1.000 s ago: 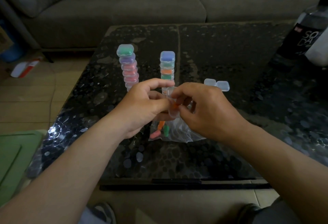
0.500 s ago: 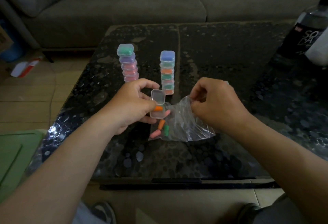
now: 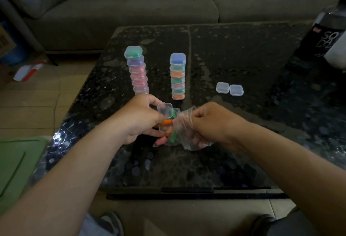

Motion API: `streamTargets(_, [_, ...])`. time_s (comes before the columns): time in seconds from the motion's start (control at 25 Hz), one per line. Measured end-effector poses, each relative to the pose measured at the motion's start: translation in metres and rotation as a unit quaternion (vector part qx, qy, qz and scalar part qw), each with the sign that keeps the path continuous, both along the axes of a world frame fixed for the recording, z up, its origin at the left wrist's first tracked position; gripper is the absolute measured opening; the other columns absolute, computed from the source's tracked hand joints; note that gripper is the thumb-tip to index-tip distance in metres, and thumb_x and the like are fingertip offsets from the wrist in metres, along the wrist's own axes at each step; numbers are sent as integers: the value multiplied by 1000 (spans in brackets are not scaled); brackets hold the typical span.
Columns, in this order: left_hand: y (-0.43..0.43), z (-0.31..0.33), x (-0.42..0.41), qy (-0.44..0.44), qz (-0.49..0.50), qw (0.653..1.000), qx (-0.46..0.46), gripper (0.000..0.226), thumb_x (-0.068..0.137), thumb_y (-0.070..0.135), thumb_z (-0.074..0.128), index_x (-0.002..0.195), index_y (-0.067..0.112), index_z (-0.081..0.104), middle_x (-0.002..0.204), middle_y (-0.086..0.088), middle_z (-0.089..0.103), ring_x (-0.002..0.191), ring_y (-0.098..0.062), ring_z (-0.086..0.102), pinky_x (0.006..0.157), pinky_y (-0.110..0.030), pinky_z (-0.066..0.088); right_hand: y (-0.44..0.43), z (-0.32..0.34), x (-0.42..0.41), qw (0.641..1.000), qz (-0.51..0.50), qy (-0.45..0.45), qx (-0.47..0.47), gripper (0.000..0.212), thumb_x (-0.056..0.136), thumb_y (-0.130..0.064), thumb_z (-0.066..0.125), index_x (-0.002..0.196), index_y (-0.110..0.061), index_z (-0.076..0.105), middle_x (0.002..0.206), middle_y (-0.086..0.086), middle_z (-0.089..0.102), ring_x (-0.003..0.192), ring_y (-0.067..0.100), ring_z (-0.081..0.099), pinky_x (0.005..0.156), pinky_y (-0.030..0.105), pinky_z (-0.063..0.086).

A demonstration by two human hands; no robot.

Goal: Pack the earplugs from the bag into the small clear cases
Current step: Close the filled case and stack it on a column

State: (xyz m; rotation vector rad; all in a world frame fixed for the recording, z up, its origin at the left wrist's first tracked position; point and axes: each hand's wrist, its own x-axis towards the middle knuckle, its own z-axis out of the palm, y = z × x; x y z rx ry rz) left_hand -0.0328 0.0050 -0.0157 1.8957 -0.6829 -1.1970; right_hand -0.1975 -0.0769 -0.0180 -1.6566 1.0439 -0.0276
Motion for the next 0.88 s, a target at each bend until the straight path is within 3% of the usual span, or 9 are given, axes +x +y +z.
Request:
streamTargets(0.16, [-1,-2,-1,20,18,1000,-9,31,85,-11,72,108,9,66,97,-18,75,74,-24,76,69,-38,63,3,3,-1,996,31,-52,58,22,100,-16,61,86,-10,76,58,11,64,42,14,53,40,23,42])
streamTargets(0.32, [-2,-4,-2,35,36,999,-15,29,88,-12,68,111,6,64,92,-18,76,69,-23,76,67,-38,62,5,-3,3,999,3,-40,-7,15,97,-15,66,86,-14,76,52,4,66,38,12,58,37,22,44])
streamTargets(0.56, [-3,-4,-5,46,48,998,-18,29,89,-12,66,111,6,65,91,-15,75,69,-23,73,70,-38,63,2,-12,12,998,-17,15,-58,11,97,-21,65,101,-16,74,72,13,72,43,15,65,42,24,49])
streamTargets(0.76, [-2,-1,-5,45,53,997,-18,27,92,-12,60,108,8,65,97,-16,75,82,-26,76,67,-37,64,5,-2,13,998,-26,-44,37,41,100,-39,57,76,-9,69,53,11,60,37,12,48,38,23,39])
streamTargets(0.88, [-2,0,-4,56,59,997,-17,26,91,-11,62,108,9,65,89,-15,75,74,-23,76,65,-38,63,4,-3,11,996,9,-46,69,27,99,-28,61,85,-8,73,56,14,59,40,17,45,39,26,34])
